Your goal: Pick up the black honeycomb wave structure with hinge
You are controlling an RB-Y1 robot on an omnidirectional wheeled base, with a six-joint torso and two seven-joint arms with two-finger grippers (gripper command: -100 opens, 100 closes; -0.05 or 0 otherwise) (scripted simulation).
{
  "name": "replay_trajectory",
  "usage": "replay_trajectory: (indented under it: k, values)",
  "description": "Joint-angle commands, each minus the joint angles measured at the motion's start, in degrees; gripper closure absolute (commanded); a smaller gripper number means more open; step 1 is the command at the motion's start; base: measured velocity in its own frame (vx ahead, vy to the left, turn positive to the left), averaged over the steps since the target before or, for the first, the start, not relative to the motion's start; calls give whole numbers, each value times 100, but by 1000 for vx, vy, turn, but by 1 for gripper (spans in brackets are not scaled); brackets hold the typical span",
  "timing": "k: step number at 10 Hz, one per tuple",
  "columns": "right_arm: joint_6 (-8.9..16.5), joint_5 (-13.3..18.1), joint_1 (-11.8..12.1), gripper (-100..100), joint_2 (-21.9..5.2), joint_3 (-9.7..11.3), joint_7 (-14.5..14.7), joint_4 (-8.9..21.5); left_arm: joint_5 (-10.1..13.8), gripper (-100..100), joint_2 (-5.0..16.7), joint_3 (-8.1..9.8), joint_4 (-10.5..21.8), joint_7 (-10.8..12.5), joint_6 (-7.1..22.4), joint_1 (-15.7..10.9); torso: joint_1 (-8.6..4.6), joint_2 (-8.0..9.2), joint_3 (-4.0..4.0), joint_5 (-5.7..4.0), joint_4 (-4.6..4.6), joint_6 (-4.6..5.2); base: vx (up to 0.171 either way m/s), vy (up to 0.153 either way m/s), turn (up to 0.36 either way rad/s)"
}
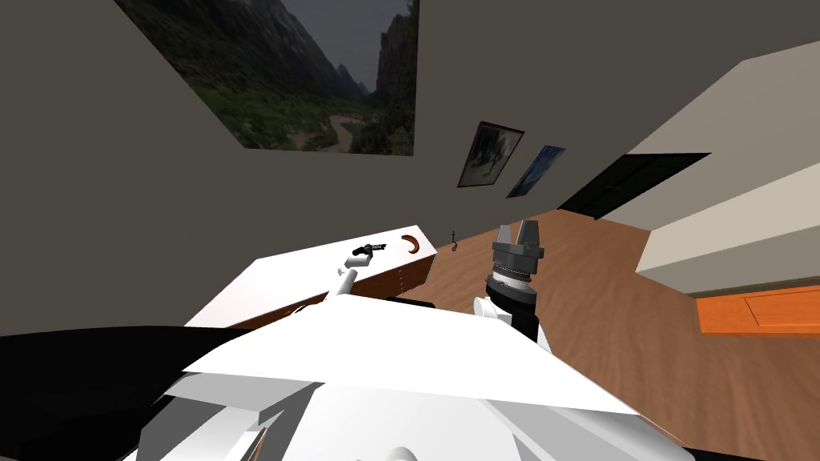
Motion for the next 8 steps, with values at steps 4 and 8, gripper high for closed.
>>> replay_trajectory:
  k: [4,8]
  values:
    - [0,0,0,0,0,0,0,0,84,100,-34,-158,-387,-81,203,153,-6,-1,0,-3,1,-3,11,-12,99]
    - [0,0,0,0,0,0,0,0,131,0,-58,-250,-595,-128,312,247,-7,0,1,-3,2,2,10,-12,57]
